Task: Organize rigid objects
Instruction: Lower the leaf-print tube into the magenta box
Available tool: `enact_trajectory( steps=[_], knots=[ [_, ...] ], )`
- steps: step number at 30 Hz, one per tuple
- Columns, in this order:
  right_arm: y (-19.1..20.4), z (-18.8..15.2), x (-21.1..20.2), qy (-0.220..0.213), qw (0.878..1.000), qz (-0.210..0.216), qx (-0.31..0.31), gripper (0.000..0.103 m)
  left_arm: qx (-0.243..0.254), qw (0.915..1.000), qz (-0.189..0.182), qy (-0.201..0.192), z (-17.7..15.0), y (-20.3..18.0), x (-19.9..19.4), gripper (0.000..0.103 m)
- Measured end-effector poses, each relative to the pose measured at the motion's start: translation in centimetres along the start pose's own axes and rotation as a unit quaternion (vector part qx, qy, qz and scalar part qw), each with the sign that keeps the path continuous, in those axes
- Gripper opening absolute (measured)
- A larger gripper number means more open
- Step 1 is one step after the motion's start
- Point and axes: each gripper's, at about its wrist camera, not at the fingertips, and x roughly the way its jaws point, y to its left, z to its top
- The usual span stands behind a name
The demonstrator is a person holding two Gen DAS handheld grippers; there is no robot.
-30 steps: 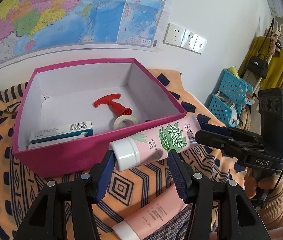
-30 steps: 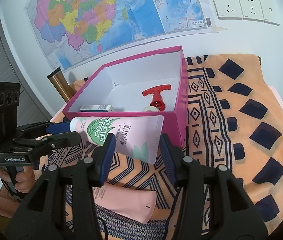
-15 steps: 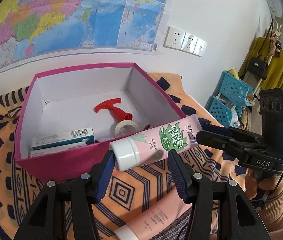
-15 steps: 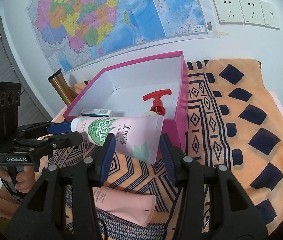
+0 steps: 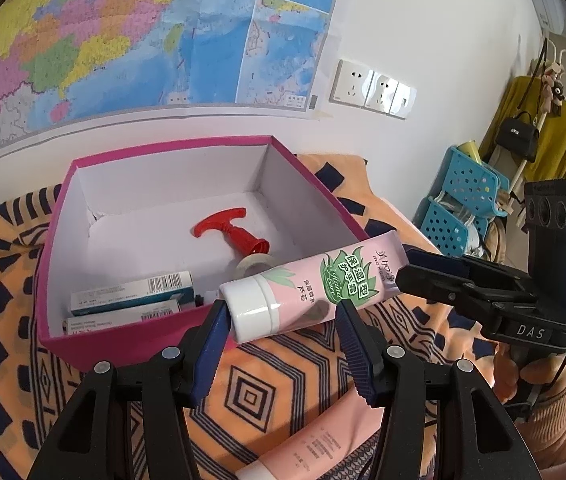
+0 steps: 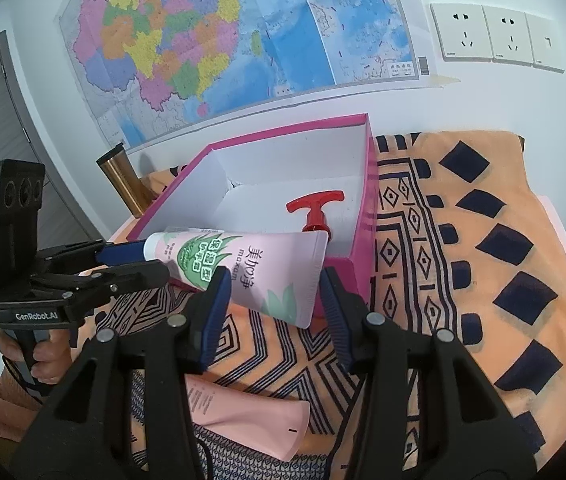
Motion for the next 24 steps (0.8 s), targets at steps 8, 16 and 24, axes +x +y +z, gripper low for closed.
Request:
enact_trajectory(
  steps=[8,16,24],
  knots=[
    [-0.2,0.3,0.0,-0.003,1.0,-0.003,-0.001,0.049,0.004,1.0,0.002,-0.003,0.3,-0.1,0.1,0.055],
    [-0.4,0.7,0.1,-0.006,1.0,-0.004,-0.003,0.049,0.003,1.0,0.004,-0.004,0.8,0.0,0.4,0.055],
    [-0.5,1.2,0.2,-0.008,1.0,-0.004,-0.005,0.049,-0.001,1.0,0.002,-0.005,1.3,0.2,0.6,0.055]
  ],
)
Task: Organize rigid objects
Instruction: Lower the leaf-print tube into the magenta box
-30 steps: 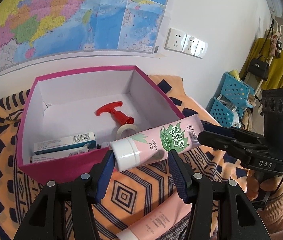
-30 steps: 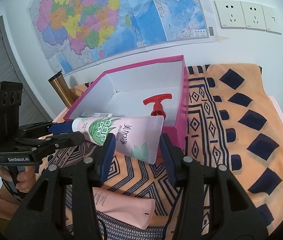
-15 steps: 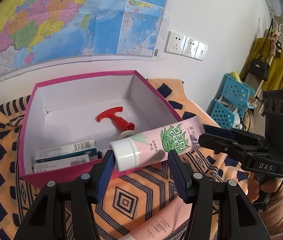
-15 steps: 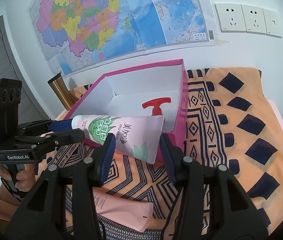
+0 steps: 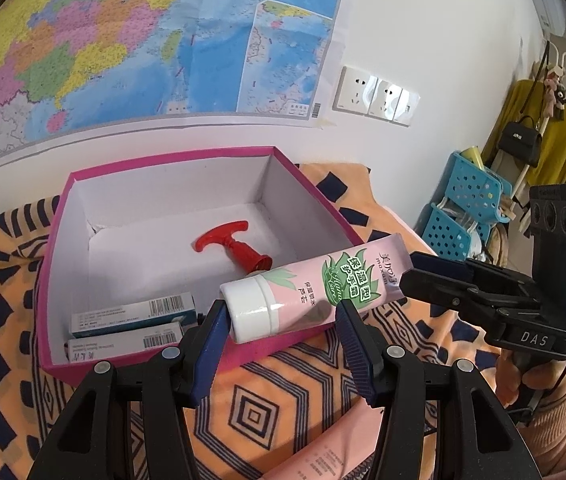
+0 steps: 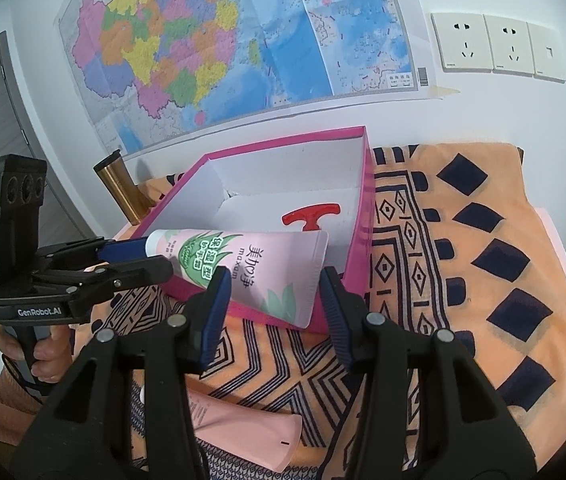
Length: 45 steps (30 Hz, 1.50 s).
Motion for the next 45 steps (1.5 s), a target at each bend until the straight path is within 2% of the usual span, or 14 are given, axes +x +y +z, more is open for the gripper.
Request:
enact_trajectory(
  steps=[45],
  knots=[
    [-1.6,1.9,1.7,0.0,1.0,0.005,0.012,0.049,-0.007,0.9999,0.011,0.008,1.3,0.6,1.8,0.055]
  ],
)
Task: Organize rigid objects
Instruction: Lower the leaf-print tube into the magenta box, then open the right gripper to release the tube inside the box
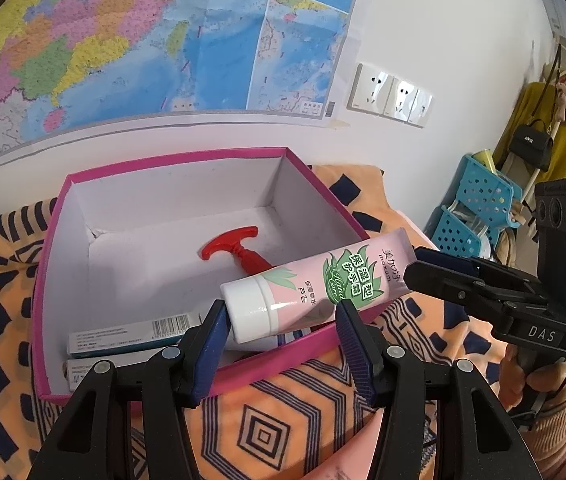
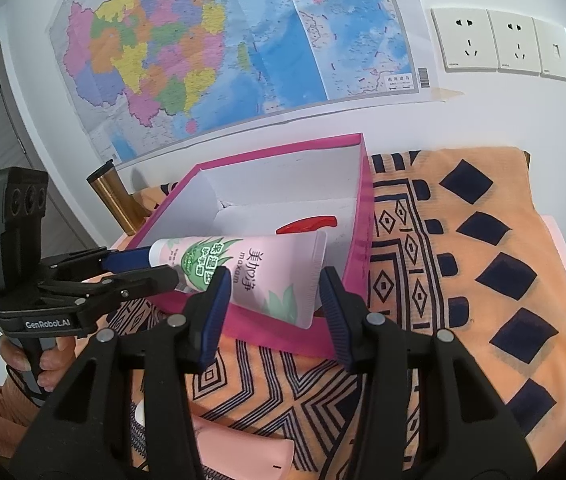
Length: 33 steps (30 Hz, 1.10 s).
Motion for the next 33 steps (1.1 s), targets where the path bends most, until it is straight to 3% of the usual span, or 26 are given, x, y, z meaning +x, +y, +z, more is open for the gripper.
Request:
enact_trajectory(
  steps=[33],
  knots=[
    [-0.3,0.2,1.4,0.013,1.0,-0.01,0.007,0.049,-0.012,0.9997,0.007,0.017,0.2,0.7,1.8,0.055]
  ],
)
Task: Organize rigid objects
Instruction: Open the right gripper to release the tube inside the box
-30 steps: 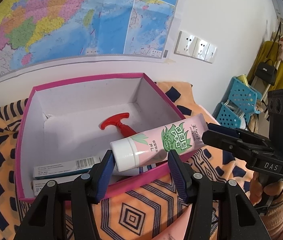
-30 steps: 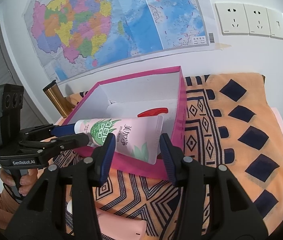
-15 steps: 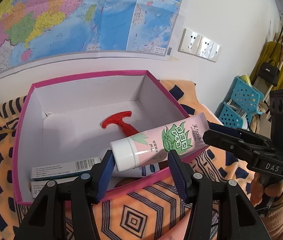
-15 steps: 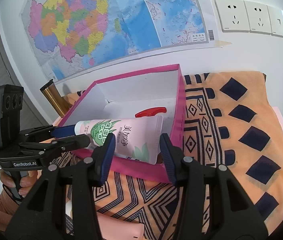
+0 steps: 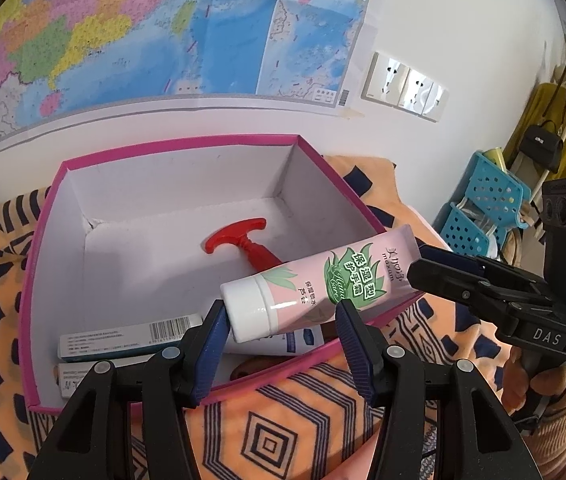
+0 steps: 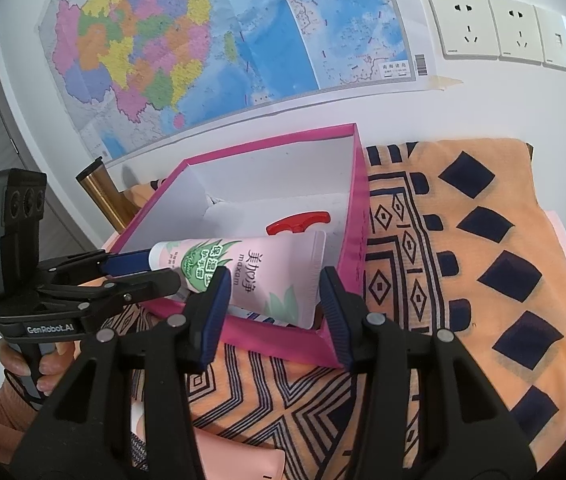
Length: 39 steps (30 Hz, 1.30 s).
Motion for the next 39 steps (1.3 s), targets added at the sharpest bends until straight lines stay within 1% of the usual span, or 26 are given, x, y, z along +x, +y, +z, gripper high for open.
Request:
enact_trajectory(
  steps=[30,39],
  knots=[
    [0.2,0.2,1.0,0.012,1.0,-0.008,-0.005,0.049,-0.015,0.9996,0.009,0.021,0.3,1.0,1.7,0.055],
    [0.9,0.1,1.6,0.021,0.999,-0.027,-0.028,0.05,-0.032,0.9988,0.003,0.036,0.2,1.8,2.5,0.055]
  ],
)
